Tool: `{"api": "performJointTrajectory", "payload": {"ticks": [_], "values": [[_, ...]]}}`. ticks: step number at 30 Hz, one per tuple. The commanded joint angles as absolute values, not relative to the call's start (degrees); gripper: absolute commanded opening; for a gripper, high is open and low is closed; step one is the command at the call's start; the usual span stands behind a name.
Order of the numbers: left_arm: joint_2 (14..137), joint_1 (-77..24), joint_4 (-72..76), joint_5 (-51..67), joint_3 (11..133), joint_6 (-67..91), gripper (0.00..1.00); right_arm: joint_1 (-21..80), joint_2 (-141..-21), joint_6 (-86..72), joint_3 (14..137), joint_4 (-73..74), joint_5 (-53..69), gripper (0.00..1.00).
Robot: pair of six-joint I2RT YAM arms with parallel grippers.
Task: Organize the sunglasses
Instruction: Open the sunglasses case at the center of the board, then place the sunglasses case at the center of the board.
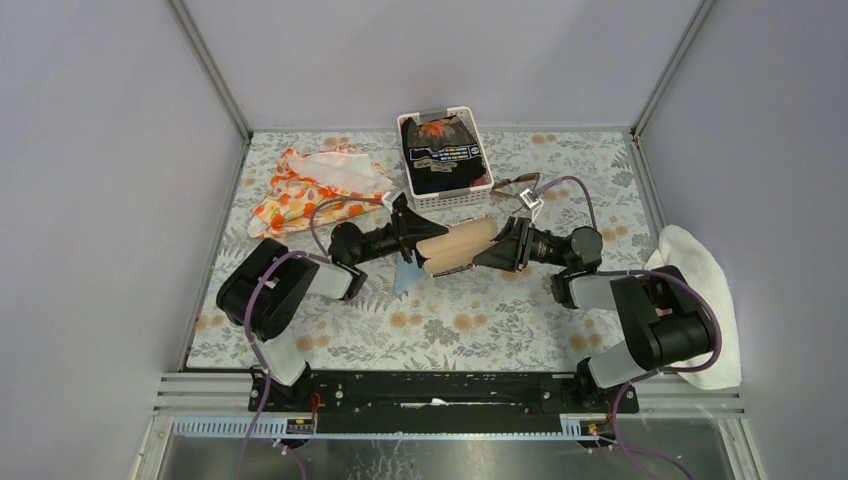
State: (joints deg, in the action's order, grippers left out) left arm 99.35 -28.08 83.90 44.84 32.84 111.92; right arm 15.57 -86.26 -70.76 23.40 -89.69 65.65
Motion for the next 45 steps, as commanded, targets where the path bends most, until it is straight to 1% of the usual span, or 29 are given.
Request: {"api": "performJointTrajectory", "payload": {"ticks": [1, 11, 17, 24, 25, 26, 28, 30, 31, 32, 33, 34, 35, 36, 37, 38, 42, 45], "values": [[100.33, -28.7, 91.45, 42.02, 35.68, 112.19, 0.0, 16.21, -89.14, -70.4, 24.23, -97.78, 72.71, 0.11], [109.85, -27.86, 89.72, 46.41, 45.85, 111.03, 0.0, 15.9, -93.0, -70.11, 27.15, -97.56, 73.35, 0.14], [111.98, -27.22, 84.03, 48.8, 49.92, 107.91, 0.0, 15.86, -94.96, -67.48, 28.08, -95.8, 73.5, 0.16], [113.19, -26.68, 80.88, 50.0, 52.19, 105.91, 0.0, 15.25, -98.7, -67.87, 29.61, -97.23, 72.35, 0.22], [113.2, -26.64, 80.68, 50.01, 52.28, 105.64, 0.0, 15.0, -99.08, -68.27, 29.74, -97.47, 72.15, 0.24], [113.09, -26.51, 80.32, 50.01, 52.29, 105.35, 0.0, 14.66, -99.17, -68.72, 29.6, -97.56, 71.79, 0.27], [112.54, -26.25, 78.64, 49.93, 52.02, 103.85, 0.0, 13.3, -98.31, -69.77, 28.9, -97.53, 71.04, 0.29], [111.21, -25.75, 75.74, 49.65, 51.34, 101.7, 0.0, 11.7, -96.77, -71.83, 27.54, -97.66, 69.99, 0.34], [110.59, -25.56, 74.36, 49.44, 50.95, 100.5, 0.0, 11.23, -95.72, -72.69, 26.85, -97.55, 69.59, 0.37], [109.97, -25.39, 72.88, 49.28, 50.63, 99.39, 0.0, 10.84, -94.66, -73.3, 25.98, -97.46, 68.61, 0.43], [109.28, -25.26, 71.58, 49.04, 50.36, 98.26, 0.0, 10.55, -93.52, -73.49, 24.92, -96.94, 67.5, 0.57], [108.7, -25.04, 70.54, 48.67, 50.04, 97.31, 0.0, 10.43, -92.42, -73.02, 24.21, -95.38, 66.43, 0.61], [108.24, -24.93, 69.43, 48.38, 49.82, 96.43, 0.0, 10.38, -91.39, -72.11, 23.43, -93.58, 65.49, 0.76], [107.76, -24.88, 68.49, 48.08, 49.69, 95.62, 0.0, 10.38, -90.36, -71.09, 22.63, -91.6, 64.68, 0.97], [107.33, -24.8, 67.67, 47.77, 49.54, 95.0, 0.0, 10.37, -89.48, -69.99, 21.8, -89.61, 63.79, 0.99], [107.07, -24.79, 67.03, 47.52, 49.45, 94.33, 0.0, 10.37, -88.41, -68.91, 21.09, -87.83, 62.99, 1.0], [105.75, -24.79, 64.86, 46.67, 48.82, 92.26, 0.0, 10.24, -83.85, -66.71, 17.82, -81.92, 57.75, 1.0], [104.13, -24.78, 62.88, 45.18, 47.72, 89.57, 0.0, 10.19, -79.69, -68.07, 15.88, -75.44, 51.25, 1.0]]}}
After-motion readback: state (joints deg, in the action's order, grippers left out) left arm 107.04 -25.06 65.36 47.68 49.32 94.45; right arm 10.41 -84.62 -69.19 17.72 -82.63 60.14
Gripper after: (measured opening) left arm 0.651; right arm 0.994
